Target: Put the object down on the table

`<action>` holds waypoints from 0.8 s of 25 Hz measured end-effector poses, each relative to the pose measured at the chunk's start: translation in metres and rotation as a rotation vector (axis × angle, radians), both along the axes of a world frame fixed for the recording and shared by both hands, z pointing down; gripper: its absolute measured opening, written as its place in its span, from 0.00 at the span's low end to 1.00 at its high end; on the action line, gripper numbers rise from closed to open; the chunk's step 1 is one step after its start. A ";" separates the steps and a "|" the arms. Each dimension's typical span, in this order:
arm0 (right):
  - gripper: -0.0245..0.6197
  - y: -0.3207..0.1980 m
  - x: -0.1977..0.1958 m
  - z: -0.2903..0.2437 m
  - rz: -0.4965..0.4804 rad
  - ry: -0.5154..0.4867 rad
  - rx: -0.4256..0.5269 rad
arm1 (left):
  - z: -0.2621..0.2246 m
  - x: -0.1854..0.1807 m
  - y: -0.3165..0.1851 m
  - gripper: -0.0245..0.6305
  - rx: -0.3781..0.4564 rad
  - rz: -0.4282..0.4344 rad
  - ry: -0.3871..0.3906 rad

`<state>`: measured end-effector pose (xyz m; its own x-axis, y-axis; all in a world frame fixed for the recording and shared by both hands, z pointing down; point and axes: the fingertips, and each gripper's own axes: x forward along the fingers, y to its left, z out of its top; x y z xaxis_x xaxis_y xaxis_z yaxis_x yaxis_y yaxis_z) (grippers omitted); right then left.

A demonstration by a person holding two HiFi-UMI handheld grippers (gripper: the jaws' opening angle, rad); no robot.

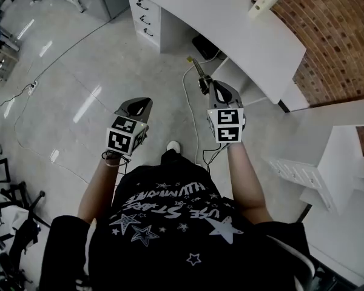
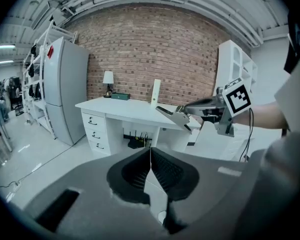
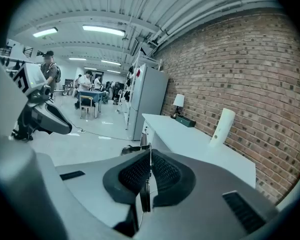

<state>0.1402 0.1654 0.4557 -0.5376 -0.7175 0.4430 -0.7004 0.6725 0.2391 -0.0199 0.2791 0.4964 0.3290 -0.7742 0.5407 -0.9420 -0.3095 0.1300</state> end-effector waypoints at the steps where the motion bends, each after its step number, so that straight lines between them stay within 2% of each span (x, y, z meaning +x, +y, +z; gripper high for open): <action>1: 0.05 -0.005 0.001 0.000 -0.006 -0.007 0.002 | -0.001 0.003 -0.005 0.07 0.005 -0.003 -0.006; 10: 0.05 -0.048 0.020 -0.006 -0.037 -0.052 0.027 | -0.015 0.011 -0.035 0.07 0.038 -0.080 -0.007; 20: 0.05 -0.059 0.021 0.007 -0.005 -0.076 -0.006 | -0.011 0.000 -0.056 0.07 0.030 -0.083 -0.004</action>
